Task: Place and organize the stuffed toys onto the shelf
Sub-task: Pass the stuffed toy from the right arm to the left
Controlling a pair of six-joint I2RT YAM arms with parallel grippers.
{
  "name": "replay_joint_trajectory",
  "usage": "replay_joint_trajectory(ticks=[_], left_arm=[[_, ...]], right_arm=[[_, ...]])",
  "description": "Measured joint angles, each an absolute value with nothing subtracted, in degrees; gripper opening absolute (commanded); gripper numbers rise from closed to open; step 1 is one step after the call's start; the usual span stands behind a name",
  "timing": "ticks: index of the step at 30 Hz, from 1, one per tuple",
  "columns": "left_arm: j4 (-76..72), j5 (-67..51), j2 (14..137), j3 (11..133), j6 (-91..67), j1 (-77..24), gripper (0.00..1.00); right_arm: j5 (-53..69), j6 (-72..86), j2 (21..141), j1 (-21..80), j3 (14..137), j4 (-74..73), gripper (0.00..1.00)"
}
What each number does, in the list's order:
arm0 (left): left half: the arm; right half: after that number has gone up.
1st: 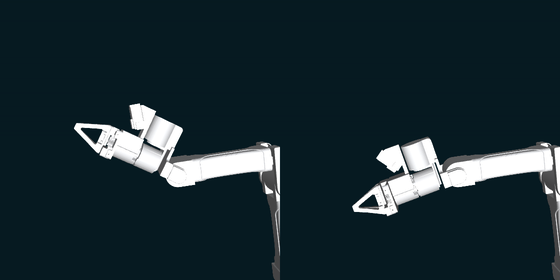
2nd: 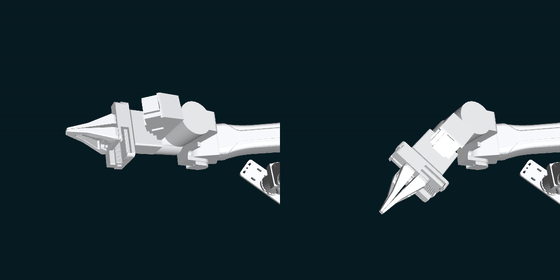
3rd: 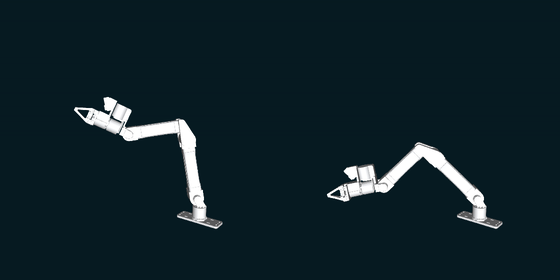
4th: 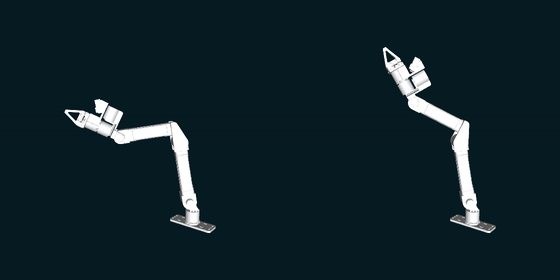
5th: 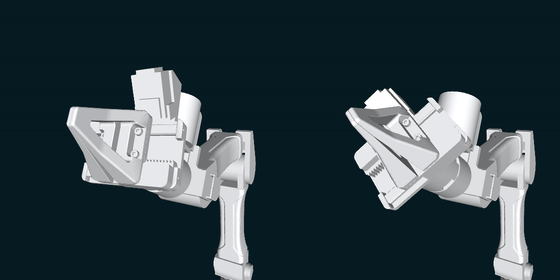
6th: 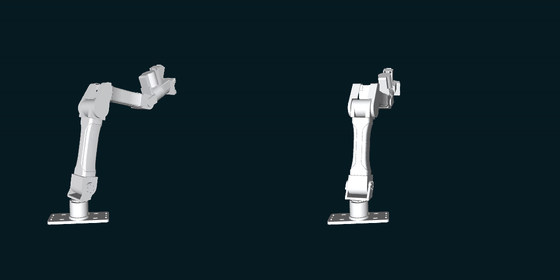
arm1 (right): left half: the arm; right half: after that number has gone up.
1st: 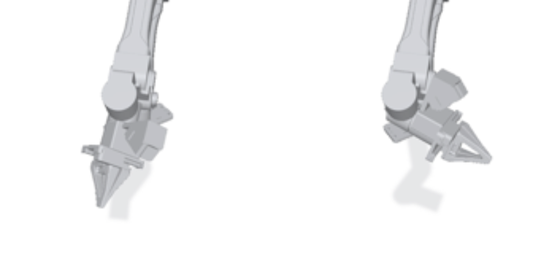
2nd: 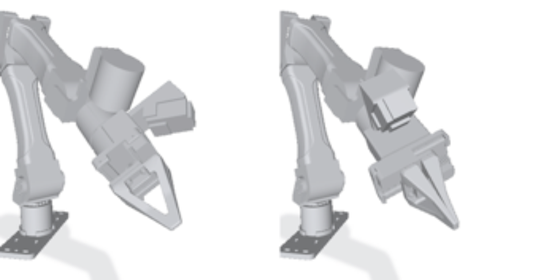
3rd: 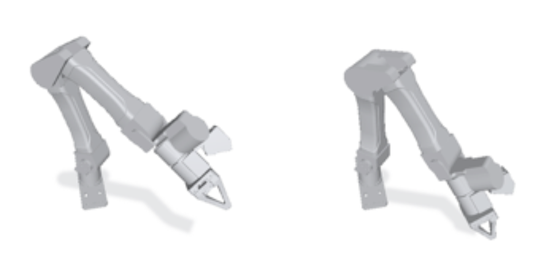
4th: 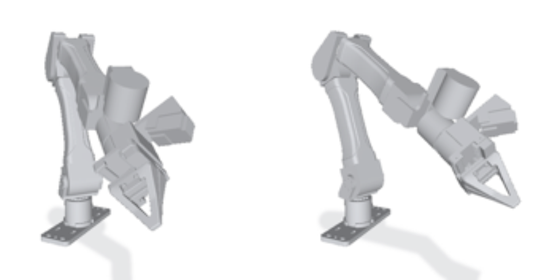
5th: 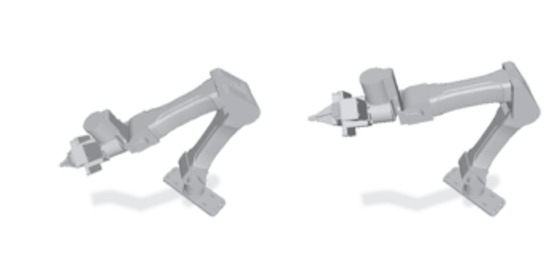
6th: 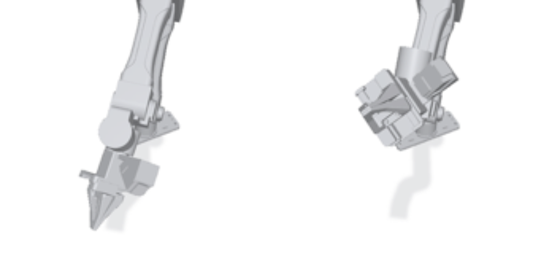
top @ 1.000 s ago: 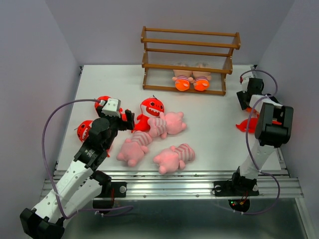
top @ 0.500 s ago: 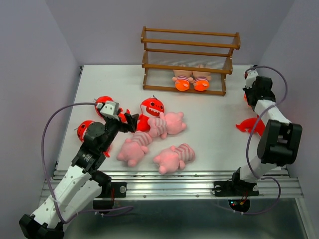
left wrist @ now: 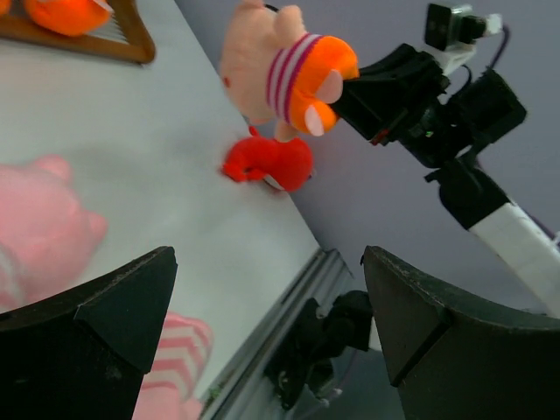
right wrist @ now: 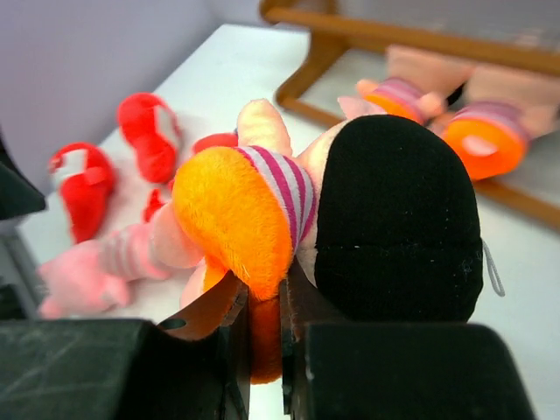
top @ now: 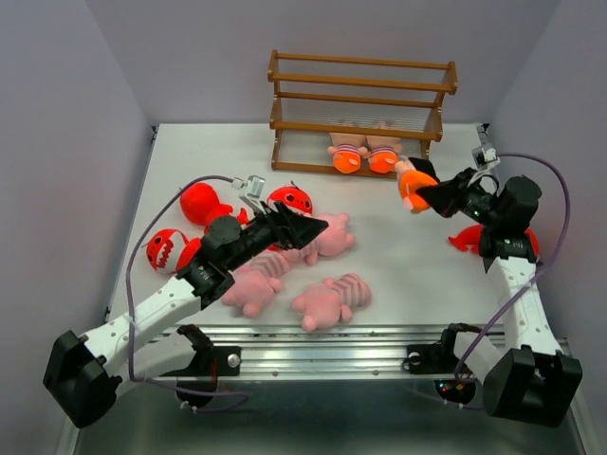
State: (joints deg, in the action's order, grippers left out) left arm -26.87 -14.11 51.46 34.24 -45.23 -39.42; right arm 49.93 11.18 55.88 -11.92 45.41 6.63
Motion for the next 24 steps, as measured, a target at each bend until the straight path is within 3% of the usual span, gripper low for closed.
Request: replay_joint_trajectory(ticks=[5, 18, 24], left_arm=[[-31.46, -8.99, 59.72, 38.54, -52.64, -49.06, 0.99], [-34.3, 1.85, 82.61, 56.03, -62.89, -56.27, 0.98], [-32.42, 3.11, 86.06, 59.55, -62.85, -58.08, 0.81]], right_arm=[[57.08, 19.29, 55.07, -7.86, 41.04, 8.84, 0.01], [60.97, 19.25, 43.22, -5.85, 35.77, 9.93, 0.06], [61.63, 16.6, 41.23, -5.85, 35.75, 7.33, 0.1]])
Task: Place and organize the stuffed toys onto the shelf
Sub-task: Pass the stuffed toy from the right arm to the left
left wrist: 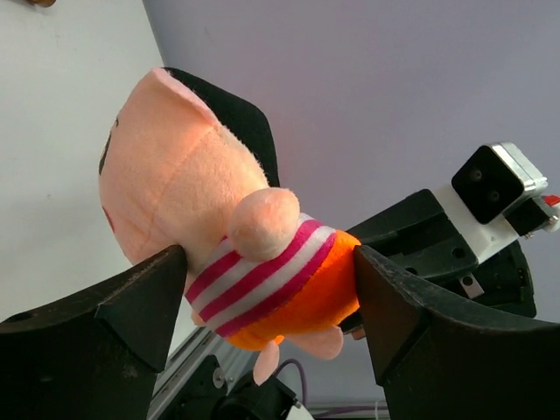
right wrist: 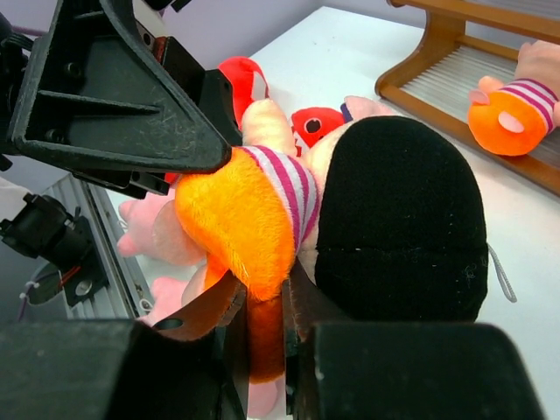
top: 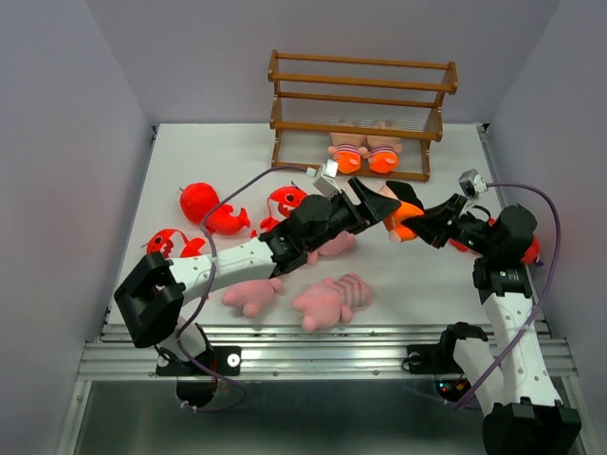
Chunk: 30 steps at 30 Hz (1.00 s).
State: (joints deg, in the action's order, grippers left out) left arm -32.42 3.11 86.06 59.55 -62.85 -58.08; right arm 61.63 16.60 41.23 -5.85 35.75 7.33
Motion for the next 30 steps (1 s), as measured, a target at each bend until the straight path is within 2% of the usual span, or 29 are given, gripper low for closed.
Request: replay_joint_trajectory(ticks=[2, 3, 5, 8, 9, 10, 11, 14, 20, 30], left_arm=[[-32.05, 3.11, 86.83, 60.14, -62.94, -58.3, 0.6], [-31.92, 3.01, 87.24, 60.42, -62.7, -58.3, 0.45], [-31.77, 2.85, 88.14, 61.21, -62.59, -58.3, 0.42], [-31.68, 2.37, 89.38, 62.08, -61.84, -58.28, 0.2], [-31.62, 2.37, 89.52, 62.13, -61.76, -58.28, 0.01], [-31.31, 2.26, 89.54, 62.13, -61.28, -58.28, 0.0], [-30.98, 2.22, 89.54, 62.13, -60.53, -58.28, 0.0], [-30.44, 2.22, 89.49, 62.13, -57.82, -58.37, 0.0], [-27.11, 4.36, 86.59, 61.39, -45.63, -58.72, 0.0], [-21.54, 7.14, 73.67, 55.72, -7.22, -59.31, 0.0]], right_arm=[[61.63, 15.75, 41.06, -5.87, 35.75, 6.2, 0.11], [61.63, 15.16, 40.99, -5.87, 35.73, 5.74, 0.12], [61.63, 14.59, 40.84, -5.89, 35.73, 4.99, 0.14], [61.52, 12.32, 40.6, -5.93, 35.73, 3.2, 0.25], [61.54, 11.42, 40.56, -5.96, 35.73, 2.39, 0.31], [61.56, 10.79, 40.49, -5.93, 35.73, 1.54, 0.39], [61.78, 9.67, 40.45, -5.96, 35.77, 0.47, 0.6], [62.65, 5.78, 40.47, -5.91, 36.05, -3.01, 1.0], [63.55, -1.37, 40.4, -5.85, 38.74, -11.99, 1.0], [64.95, -0.16, 47.86, -5.85, 50.09, -21.98, 1.0]])
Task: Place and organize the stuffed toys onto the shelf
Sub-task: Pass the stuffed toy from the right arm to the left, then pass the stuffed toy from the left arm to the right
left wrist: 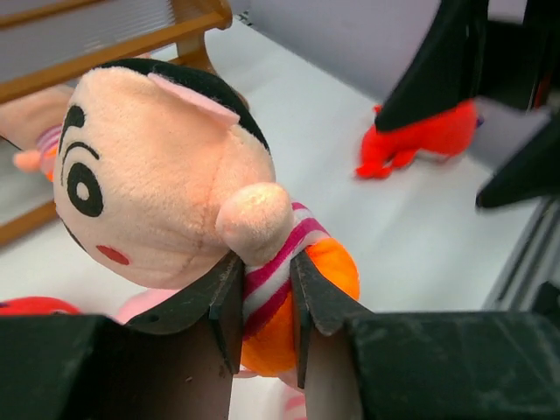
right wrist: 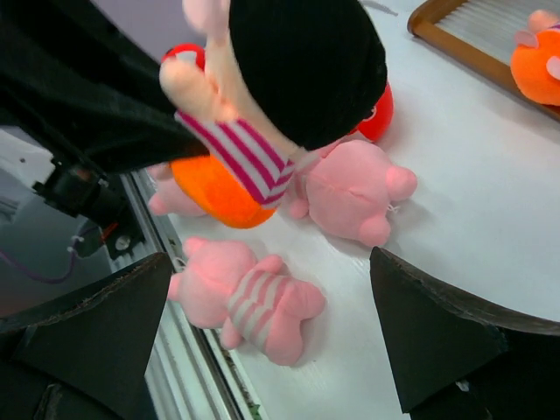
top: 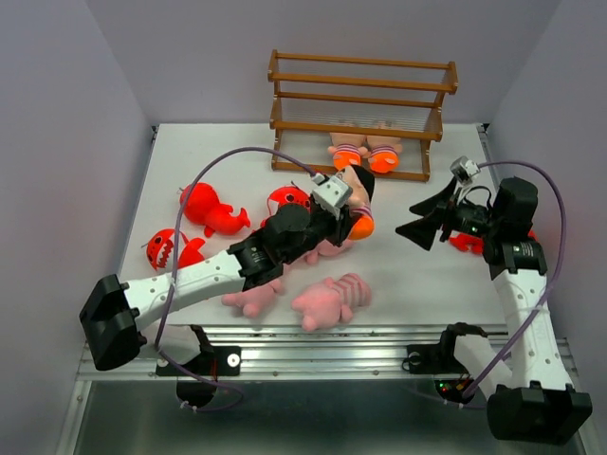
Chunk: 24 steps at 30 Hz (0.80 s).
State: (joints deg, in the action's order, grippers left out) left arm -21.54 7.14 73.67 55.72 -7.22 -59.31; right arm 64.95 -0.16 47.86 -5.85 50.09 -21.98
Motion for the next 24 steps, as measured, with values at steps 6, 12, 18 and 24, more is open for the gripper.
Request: replay_joint_trajectory(ticks=[6, 12, 18, 24], left_arm=[[-18.46, 8.27, 73.12, 52.03, 15.31, -63.92, 0.0], [-16.91, 11.64, 74.13, 51.66, 30.55, -67.81, 0.0], [-16.84, 13.47, 78.17, 53.95, 36.75, -69.36, 0.0], [-16.6, 14.06, 81.28, 57.3, 39.53, -70.39, 0.0]], right_arm=[[66.87, 10.33, 56.66, -5.85, 58.48, -22.96, 1.0], [64.77, 15.46, 63.24, -3.9, 67.83, -28.14, 1.0], [57.93, 14.68, 64.23, 2.02, 71.05, -33.54, 1.0], [50.43, 10.98, 65.34, 7.35, 70.98, -37.41, 0.98]])
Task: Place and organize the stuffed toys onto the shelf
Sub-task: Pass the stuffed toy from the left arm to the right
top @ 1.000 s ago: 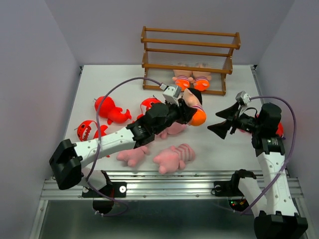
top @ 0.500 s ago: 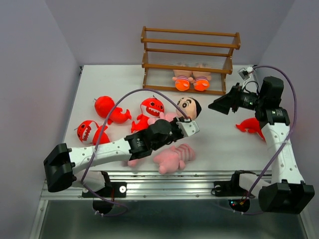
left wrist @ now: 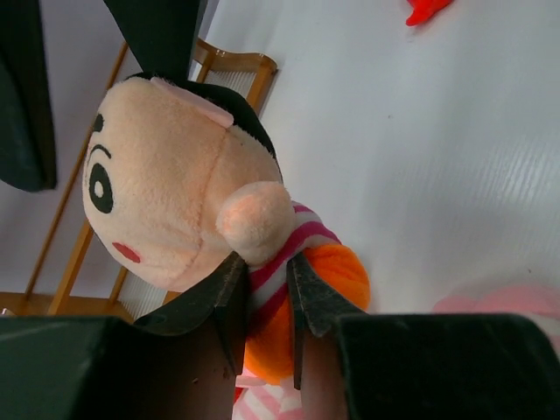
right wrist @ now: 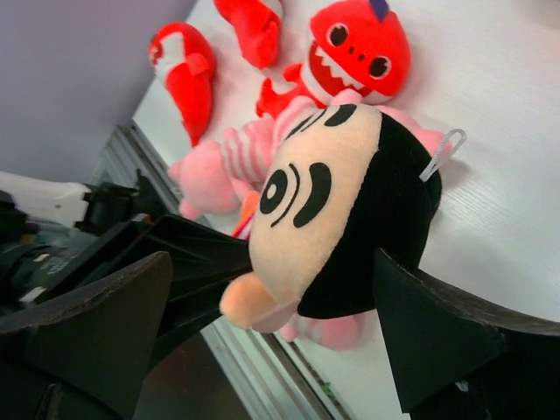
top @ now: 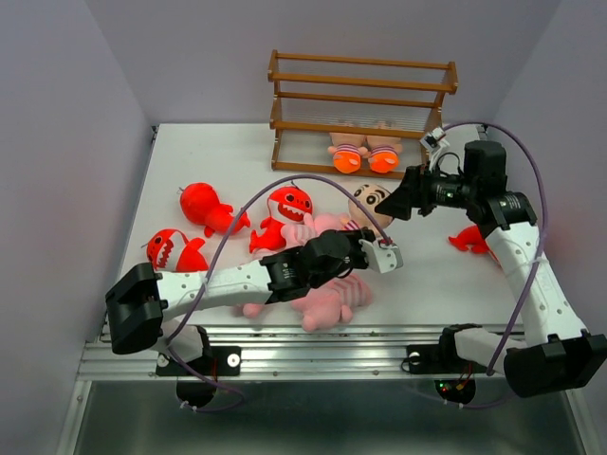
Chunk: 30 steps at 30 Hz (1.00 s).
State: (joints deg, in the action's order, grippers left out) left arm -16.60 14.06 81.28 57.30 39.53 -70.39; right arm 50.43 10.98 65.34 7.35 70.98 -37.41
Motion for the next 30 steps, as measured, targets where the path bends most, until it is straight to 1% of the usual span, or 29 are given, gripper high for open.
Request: replay_joint_trajectory(ticks=[1, 3, 4, 5, 8, 9, 10, 13, 14, 15, 16, 18, 19, 21, 22, 26, 30], left_arm=[[-16.4, 14.17, 81.54, 57.58, 39.68, -70.54, 0.0], [-15.97, 14.35, 81.76, 57.8, 39.83, -70.74, 0.0], [-15.79, 14.41, 81.76, 57.8, 39.83, -70.78, 0.0], [-15.59, 14.41, 81.76, 57.8, 39.81, -70.78, 0.0], [-15.44, 14.39, 81.8, 57.8, 39.55, -70.81, 0.0], [-15.44, 14.39, 81.8, 57.8, 39.35, -70.83, 0.0], [-15.44, 14.37, 81.82, 57.8, 39.11, -70.85, 0.0], [-15.42, 14.37, 81.93, 57.8, 38.04, -70.94, 0.01], [-15.44, 14.39, 81.93, 57.8, 37.45, -70.94, 0.04], [-15.49, 14.41, 81.93, 57.8, 37.01, -70.94, 0.09], [-15.62, 14.48, 81.93, 57.78, 36.27, -70.94, 0.27], [-15.73, 14.7, 81.93, 57.78, 34.37, -70.94, 0.43], [-16.05, 14.74, 81.91, 57.65, 32.91, -70.96, 0.58], [-16.95, 14.28, 81.73, 57.06, 30.0, -70.94, 0.72], [-17.45, 13.61, 81.34, 56.34, 27.42, -70.89, 0.9], [-20.08, 9.89, 78.46, 53.39, 17.58, -70.04, 0.99], [-22.81, 4.1, 72.82, 49.98, 8.01, -65.98, 0.99]], right_arm=[[48.88, 9.8, 65.65, 8.08, 70.76, -37.58, 0.96], [46.09, 8.03, 66.04, 9.08, 70.26, -38.24, 0.8], [44.71, 6.92, 66.35, 9.61, 69.89, -38.52, 0.7], [43.7, 6.15, 66.43, 9.89, 69.43, -38.57, 0.5], [41.12, 4.34, 66.78, 10.26, 68.2, -38.61, 0.26], [40.69, 3.75, 66.92, 10.26, 68.03, -38.52, 0.06], [40.64, 3.53, 67.07, 10.26, 67.99, -38.54, 0.01], [40.64, 2.35, 67.22, 10.55, 67.7, -38.52, 0.01], [40.62, 2.24, 67.2, 10.59, 67.66, -38.44, 0.01], [40.66, 2.13, 67.13, 10.59, 67.64, -38.37, 0.01], [40.66, 2.07, 67.09, 10.59, 67.57, -38.24, 0.01], [40.73, 1.39, 66.63, 10.61, 67.2, -38.09, 0.01], [40.77, 0.78, 66.26, 10.59, 66.87, -37.93, 0.01], [41.01, -0.73, 65.49, 10.59, 66.35, -37.85, 0.01], [41.23, -1.76, 64.79, 10.59, 65.93, -37.56, 0.01], [42.78, -6.26, 62.89, 10.55, 64.51, -37.78, 0.01], [44.38, -10.44, 62.81, 9.61, 63.79, -37.78, 0.01]])
